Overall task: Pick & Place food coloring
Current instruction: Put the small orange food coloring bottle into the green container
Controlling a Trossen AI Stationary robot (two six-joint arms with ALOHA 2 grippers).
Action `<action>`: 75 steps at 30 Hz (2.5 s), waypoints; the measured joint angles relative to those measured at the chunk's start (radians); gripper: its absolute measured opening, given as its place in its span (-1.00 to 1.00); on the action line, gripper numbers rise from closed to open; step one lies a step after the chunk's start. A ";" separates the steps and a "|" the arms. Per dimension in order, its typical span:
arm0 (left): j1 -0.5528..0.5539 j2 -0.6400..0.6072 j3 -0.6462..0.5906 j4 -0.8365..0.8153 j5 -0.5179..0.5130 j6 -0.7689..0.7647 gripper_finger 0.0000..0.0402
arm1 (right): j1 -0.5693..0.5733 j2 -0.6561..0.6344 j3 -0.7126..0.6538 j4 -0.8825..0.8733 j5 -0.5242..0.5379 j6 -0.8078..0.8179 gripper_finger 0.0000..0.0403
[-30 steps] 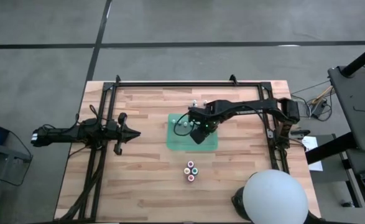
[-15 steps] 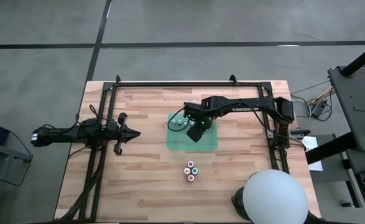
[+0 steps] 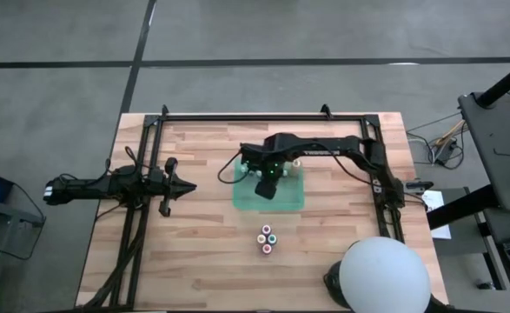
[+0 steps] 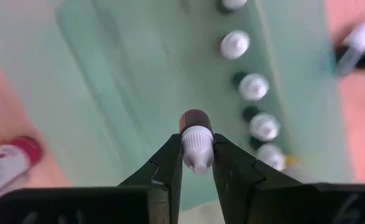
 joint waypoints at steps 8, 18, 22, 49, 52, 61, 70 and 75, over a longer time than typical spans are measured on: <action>0.000 0.000 0.000 0.000 0.000 0.000 -1.00 | -0.015 0.023 0.021 -0.005 0.019 -0.224 -0.67; 0.000 0.000 0.000 0.000 0.000 0.000 -1.00 | -0.018 0.026 -0.025 0.004 0.017 -0.394 -0.67; 0.000 0.000 0.000 0.000 0.000 0.000 -1.00 | -0.020 0.026 -0.049 0.021 0.016 -0.439 -0.67; 0.001 0.000 0.000 0.000 0.000 0.000 -1.00 | -0.024 0.025 -0.090 0.144 -0.040 -0.491 -0.67; 0.001 0.000 0.000 0.000 0.000 0.000 -1.00 | -0.020 0.026 -0.061 0.145 -0.043 -0.487 -0.67; 0.000 0.000 0.000 0.000 0.000 0.000 -1.00 | -0.016 0.035 -0.005 0.122 -0.043 -0.461 -0.67; 0.000 0.000 0.000 0.000 0.000 0.000 -1.00 | 0.015 0.035 0.047 0.109 -0.045 -0.404 -0.67; 0.000 0.000 0.000 0.000 0.000 0.000 -1.00 | 0.018 0.035 0.088 0.087 -0.045 -0.382 -0.67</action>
